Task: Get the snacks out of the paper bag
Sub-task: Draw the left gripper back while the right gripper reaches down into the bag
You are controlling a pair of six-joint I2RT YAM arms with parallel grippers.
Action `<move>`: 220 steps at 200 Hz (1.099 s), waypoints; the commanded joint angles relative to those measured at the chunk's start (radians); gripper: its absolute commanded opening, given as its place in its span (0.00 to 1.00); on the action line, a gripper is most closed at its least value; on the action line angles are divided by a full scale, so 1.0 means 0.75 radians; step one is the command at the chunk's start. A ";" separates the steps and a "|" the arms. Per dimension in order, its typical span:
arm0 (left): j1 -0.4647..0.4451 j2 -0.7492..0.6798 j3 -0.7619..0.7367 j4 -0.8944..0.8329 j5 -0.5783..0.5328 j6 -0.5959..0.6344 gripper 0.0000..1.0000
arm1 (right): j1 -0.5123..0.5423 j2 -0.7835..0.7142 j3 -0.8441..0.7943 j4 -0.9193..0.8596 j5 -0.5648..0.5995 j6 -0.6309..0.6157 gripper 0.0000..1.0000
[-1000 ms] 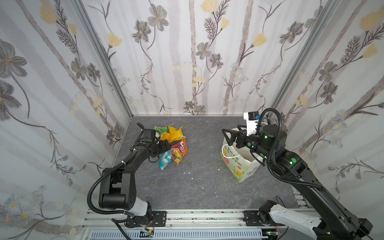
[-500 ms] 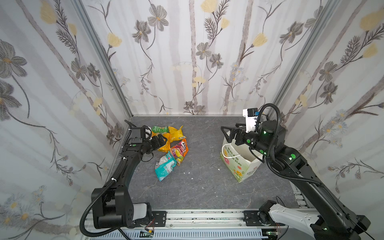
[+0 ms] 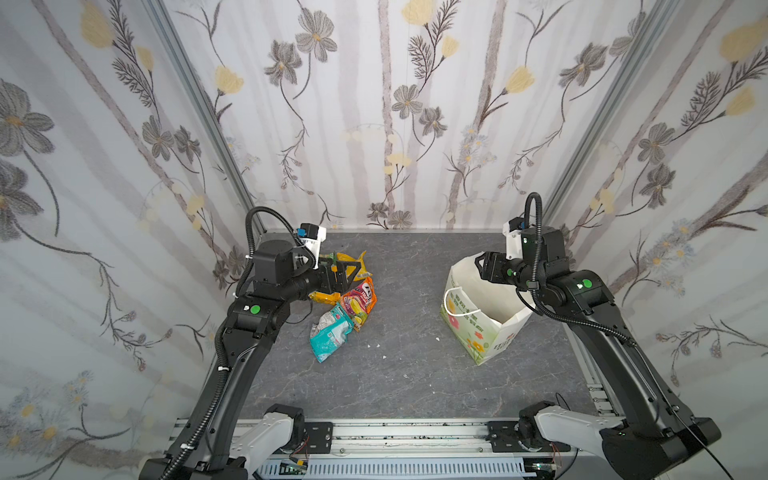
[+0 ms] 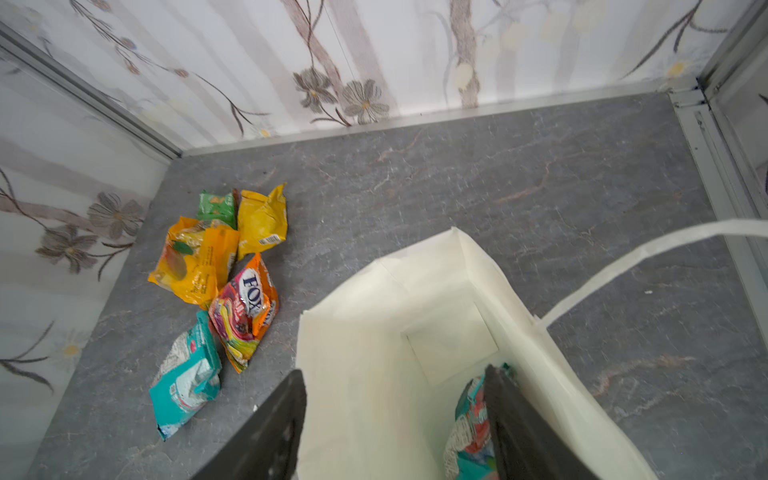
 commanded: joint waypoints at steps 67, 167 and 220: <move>-0.243 -0.079 0.078 -0.170 -0.079 0.314 1.00 | -0.004 0.128 -0.039 -0.305 -0.095 -0.057 0.51; -0.246 -0.152 -0.027 -0.207 -0.100 0.433 1.00 | 0.000 0.363 -0.295 -0.252 -0.033 -0.055 0.66; -0.244 -0.148 -0.027 -0.199 -0.126 0.493 1.00 | -0.001 0.516 -0.418 -0.083 -0.060 -0.051 0.88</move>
